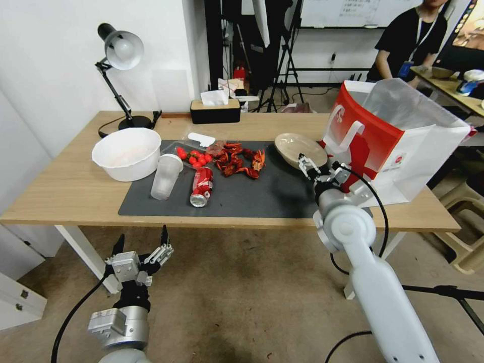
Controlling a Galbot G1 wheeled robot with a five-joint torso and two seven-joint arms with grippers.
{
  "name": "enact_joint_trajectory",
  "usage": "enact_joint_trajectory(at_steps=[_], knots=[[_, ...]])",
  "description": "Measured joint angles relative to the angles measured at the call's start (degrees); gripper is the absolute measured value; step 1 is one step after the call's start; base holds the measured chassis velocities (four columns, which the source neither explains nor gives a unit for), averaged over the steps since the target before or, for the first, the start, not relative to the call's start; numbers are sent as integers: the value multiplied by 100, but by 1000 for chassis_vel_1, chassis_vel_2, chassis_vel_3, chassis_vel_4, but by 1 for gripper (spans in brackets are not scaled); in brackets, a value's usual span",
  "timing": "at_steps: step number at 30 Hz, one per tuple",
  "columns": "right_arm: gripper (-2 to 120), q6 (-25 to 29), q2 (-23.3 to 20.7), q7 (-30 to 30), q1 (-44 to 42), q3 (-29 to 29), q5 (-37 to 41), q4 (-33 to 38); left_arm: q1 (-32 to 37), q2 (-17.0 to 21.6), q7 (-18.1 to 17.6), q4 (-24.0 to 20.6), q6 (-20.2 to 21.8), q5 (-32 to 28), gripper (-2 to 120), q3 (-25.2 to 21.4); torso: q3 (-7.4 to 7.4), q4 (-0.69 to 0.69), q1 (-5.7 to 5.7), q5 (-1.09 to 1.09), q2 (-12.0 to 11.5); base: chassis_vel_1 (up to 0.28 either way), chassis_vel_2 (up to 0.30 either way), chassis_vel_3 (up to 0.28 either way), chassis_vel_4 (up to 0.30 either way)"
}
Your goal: Pick up the trash from the table and place it into the takeout bag.
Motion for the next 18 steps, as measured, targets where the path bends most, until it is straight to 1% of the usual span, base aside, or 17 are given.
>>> enact_joint_trajectory(at_steps=[1, 2, 3, 5, 6, 7, 10, 18], knots=[[100, 0, 0, 0, 0, 0, 0, 0, 0, 1, 0, 0, 2, -1, 100, 0, 0, 0, 0, 0, 0, 0, 0, 0, 0], [100, -15, 35, 188, 125, -20, -52, -114, -5, 3, 0, -1, 20, -6, 100, 0, 0, 0, 0, 0, 0, 0, 0, 0, 0], [100, -15, 35, 188, 125, -20, -52, -114, -5, 3, 0, -1, 20, -6, 100, 0, 0, 0, 0, 0, 0, 0, 0, 0, 0], [100, -50, 106, 544, 415, -59, -166, -402, -9, 9, -2, -1, 30, -12, 100, 0, 0, 0, 0, 0, 0, 0, 0, 0, 0], [100, -53, 135, 616, 517, -60, -168, -512, -5, 12, -4, 0, 31, -16, 100, 0, 0, 0, 0, 0, 1, 0, 0, 0, 0], [100, -53, 135, 616, 517, -60, -168, -512, -5, 12, -4, 0, 31, -16, 100, 0, 0, 0, 0, 0, 1, 0, 0, 0, 0], [100, -69, 247, 763, 834, -53, -162, -913, 5, 16, -8, 1, 31, -21, 100, -5, 0, 0, 0, 0, 0, 0, 0, 0, 0], [100, -118, 372, 862, 1146, -38, -70, -1317, 13, 19, -15, 0, 27, -27, 100, -13, 0, 0, -1, 0, 0, 0, 0, 0, 0]])
